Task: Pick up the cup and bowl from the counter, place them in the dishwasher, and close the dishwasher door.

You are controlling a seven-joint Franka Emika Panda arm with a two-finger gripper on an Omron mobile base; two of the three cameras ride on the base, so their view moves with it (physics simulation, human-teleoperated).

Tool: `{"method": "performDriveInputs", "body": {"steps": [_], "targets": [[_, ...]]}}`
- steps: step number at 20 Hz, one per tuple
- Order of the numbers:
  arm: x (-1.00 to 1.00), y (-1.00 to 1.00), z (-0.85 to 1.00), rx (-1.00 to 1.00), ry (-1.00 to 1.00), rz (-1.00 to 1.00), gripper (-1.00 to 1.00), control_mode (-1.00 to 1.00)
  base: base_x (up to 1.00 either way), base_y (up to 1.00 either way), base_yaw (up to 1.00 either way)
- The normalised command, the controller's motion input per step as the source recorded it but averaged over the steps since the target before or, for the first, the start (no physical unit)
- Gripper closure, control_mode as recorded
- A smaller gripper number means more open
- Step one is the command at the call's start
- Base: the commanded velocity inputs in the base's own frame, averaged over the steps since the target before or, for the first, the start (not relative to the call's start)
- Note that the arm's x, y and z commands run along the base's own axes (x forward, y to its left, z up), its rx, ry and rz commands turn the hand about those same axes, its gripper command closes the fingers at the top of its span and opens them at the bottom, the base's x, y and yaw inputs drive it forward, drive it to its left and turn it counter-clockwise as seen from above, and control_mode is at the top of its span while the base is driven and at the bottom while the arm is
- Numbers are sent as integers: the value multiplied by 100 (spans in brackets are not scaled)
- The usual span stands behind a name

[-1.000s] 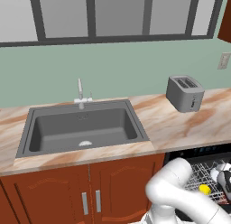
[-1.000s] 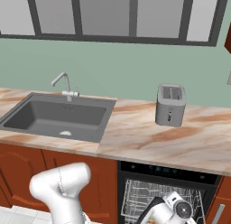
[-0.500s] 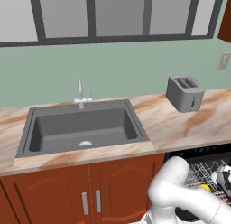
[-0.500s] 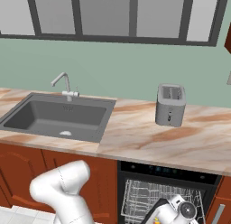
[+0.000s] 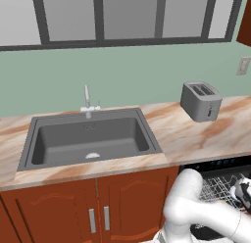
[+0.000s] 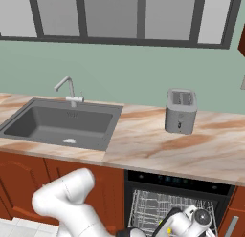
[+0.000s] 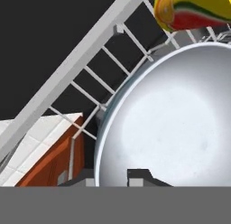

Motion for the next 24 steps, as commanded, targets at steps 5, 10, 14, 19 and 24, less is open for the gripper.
{"method": "performDriveInputs", "body": {"steps": [5, 10, 14, 19, 24], "targets": [[7, -7, -49, 0, 0, 0, 100, -100, 0, 0, 0], [1, -6, -59, 0, -1, 1, 100, -100, 0, 0, 0], [0, -6, -68, 0, -4, 7, 100, -100, 0, 0, 0], [0, -2, -71, 0, -5, 9, -100, -100, 0, 0, 0], [-11, 0, -57, 0, -10, 11, -100, -100, 0, 0, 0]]}}
